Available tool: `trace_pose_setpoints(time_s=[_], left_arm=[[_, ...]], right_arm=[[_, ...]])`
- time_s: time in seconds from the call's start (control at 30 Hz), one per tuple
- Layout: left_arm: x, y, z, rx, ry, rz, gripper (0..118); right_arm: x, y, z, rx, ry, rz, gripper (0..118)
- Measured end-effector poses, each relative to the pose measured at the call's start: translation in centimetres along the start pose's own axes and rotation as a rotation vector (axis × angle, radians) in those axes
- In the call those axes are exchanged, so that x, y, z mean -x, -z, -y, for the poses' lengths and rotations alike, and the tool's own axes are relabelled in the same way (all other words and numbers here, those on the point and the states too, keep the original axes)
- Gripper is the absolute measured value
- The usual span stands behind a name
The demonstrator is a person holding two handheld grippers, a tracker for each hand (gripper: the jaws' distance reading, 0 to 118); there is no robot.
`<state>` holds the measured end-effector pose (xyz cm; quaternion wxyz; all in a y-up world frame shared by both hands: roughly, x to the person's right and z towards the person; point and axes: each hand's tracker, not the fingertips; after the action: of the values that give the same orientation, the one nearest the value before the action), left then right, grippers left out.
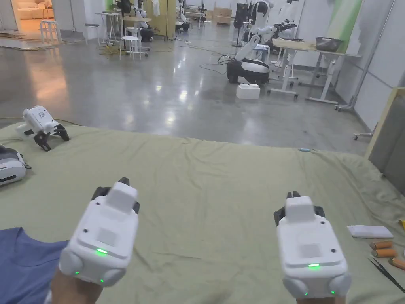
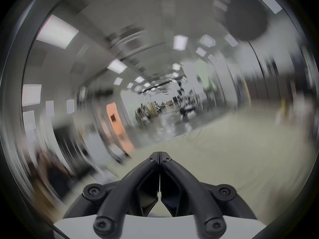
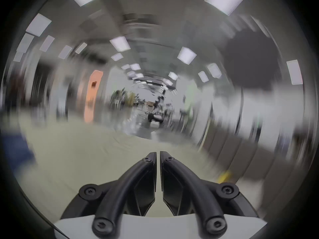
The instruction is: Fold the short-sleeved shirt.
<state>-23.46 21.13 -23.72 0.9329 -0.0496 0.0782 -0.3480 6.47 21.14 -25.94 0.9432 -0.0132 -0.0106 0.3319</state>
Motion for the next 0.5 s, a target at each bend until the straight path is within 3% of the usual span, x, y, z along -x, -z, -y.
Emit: trace_pose_setpoints(time_s=[0.03, 0.1, 0.17, 0.23, 0.33, 0.37, 0.5], left_arm=[[-0.9, -0.1, 0.1, -0.009, 0.197, -0.04, 0], [-1.8, -0.1, 1.1, -0.059, 0.453, -0.053, 0], [-2.7, 0.5, 3.6, -0.1, 0.584, -0.034, 0], [-2.9, 0.6, 3.8, -0.109, 0.625, -0.009, 0], [-2.7, 0.7, 3.4, -0.088, 0.519, 0.005, 0], [-2.7, 0.7, 3.0, -0.076, 0.415, 0.003, 0], [-0.9, 0.8, 1.6, 0.027, -0.235, 0.054, 0]], right_arm=[[0.8, -0.1, 0.1, -0.033, -0.216, 0.002, 3], [1.7, -0.6, 0.7, -0.095, -0.502, -0.019, 3], [2.0, -0.8, 1.2, -0.138, -0.658, -0.044, 3], [2.1, -1.0, 1.5, -0.14, -0.724, -0.047, 3], [2.4, -1.3, 1.1, -0.12, -0.673, -0.051, 3], [2.3, -0.7, 1.3, -0.097, -0.594, -0.054, 3], [1.1, -0.6, 0.0, 0.008, -0.044, -0.089, 3]])
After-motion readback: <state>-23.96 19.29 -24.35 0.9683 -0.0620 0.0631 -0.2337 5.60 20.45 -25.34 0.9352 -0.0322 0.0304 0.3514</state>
